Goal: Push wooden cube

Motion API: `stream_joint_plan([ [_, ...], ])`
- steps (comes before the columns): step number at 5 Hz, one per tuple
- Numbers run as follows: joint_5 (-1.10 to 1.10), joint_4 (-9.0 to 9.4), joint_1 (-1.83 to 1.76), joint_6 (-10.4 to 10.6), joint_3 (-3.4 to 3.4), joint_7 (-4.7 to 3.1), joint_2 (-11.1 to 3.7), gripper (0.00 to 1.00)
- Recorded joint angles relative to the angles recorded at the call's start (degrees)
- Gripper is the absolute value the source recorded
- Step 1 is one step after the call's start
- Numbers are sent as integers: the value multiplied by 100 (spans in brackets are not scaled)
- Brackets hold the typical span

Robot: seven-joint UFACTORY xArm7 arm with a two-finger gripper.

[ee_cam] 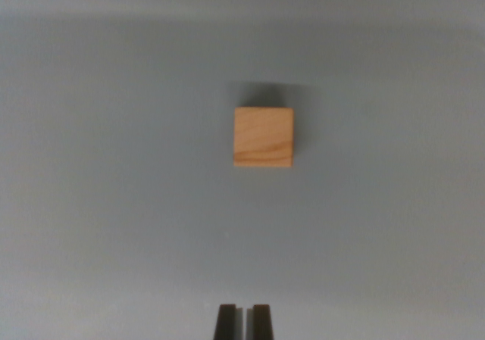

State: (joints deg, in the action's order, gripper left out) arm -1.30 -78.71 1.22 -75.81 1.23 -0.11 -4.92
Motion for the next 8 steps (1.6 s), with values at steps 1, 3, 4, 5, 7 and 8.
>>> stream_joint_plan([
  [1, -3, 167, 5, 257, -10, 7, -92, 0],
  [3, -6, 331, 10, 510, -19, 13, -183, 0],
  [4, -6, 331, 10, 510, -19, 13, -183, 0],
  [5, -10, 513, 15, 792, -29, 21, -285, 0],
  [7, -13, 689, 20, 1064, -39, 28, -383, 0],
  [8, -13, 689, 20, 1064, -39, 28, -383, 0],
])
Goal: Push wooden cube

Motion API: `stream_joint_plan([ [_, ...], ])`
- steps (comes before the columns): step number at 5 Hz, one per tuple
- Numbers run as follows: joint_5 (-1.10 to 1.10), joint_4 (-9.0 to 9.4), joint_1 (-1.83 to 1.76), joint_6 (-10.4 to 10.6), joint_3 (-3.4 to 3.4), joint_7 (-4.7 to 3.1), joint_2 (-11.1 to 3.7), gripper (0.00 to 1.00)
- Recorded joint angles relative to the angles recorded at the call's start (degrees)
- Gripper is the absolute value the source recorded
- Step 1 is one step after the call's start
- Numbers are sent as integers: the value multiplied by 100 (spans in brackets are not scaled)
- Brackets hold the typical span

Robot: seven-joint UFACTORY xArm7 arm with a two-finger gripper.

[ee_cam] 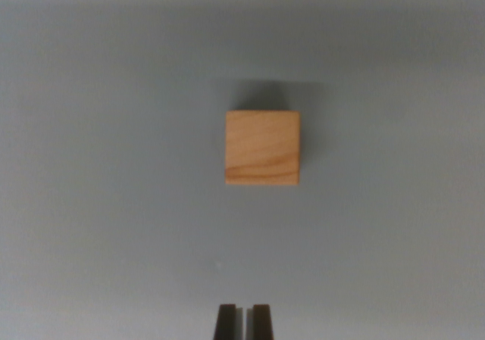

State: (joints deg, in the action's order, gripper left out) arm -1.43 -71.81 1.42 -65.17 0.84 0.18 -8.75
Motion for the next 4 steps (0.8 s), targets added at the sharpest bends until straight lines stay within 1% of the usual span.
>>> stream_joint_plan([
  [1, -3, 167, 5, 257, -10, 7, -93, 0],
  [2, -3, 167, 5, 257, -10, 7, -93, 0],
  [3, -6, 341, 10, 526, -19, 14, -189, 0],
  [4, -6, 341, 10, 526, -19, 14, -189, 0],
])
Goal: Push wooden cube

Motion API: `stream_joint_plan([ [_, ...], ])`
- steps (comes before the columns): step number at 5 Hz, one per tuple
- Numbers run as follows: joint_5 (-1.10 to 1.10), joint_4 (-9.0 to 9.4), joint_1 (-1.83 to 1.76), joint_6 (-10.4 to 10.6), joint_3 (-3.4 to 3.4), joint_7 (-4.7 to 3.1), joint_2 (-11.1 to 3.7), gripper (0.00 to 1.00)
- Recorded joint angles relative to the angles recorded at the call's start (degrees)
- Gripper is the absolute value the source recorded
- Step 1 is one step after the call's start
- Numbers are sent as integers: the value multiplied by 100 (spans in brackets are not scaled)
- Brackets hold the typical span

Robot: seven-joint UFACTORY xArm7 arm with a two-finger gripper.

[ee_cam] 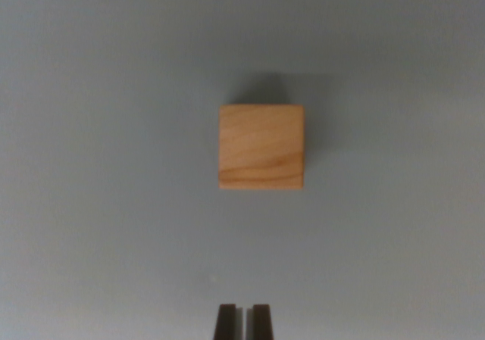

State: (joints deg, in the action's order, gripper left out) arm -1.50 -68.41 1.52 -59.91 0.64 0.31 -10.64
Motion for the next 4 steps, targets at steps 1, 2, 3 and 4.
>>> stream_joint_plan([
  [1, -3, 171, 5, 263, -10, 7, -95, 0],
  [2, -3, 171, 5, 263, -10, 7, -95, 0],
  [3, -6, 336, 10, 518, -19, 14, -186, 0],
  [4, -6, 336, 10, 518, -19, 14, -186, 0],
])
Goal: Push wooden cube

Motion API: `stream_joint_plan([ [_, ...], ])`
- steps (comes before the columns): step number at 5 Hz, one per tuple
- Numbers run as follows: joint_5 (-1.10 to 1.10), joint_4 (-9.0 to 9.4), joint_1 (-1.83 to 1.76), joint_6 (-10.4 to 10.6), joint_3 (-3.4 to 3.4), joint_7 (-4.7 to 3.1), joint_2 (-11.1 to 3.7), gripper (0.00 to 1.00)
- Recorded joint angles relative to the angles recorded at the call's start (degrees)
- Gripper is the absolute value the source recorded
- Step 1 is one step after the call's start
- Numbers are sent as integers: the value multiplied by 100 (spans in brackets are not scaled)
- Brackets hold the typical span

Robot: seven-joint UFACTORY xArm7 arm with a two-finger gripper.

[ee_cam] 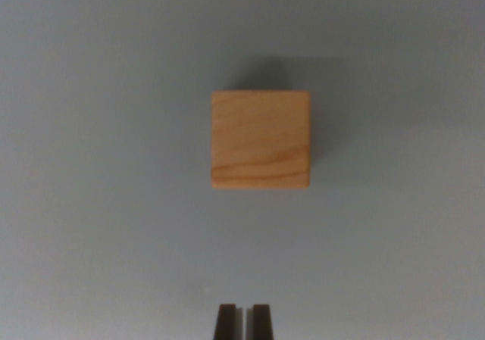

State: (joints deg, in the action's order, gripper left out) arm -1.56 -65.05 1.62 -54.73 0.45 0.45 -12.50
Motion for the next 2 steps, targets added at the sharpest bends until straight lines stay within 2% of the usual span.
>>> stream_joint_plan([
  [1, -3, 158, 5, 244, -9, 6, -88, 0],
  [2, -3, 158, 5, 244, -9, 6, -88, 0],
])
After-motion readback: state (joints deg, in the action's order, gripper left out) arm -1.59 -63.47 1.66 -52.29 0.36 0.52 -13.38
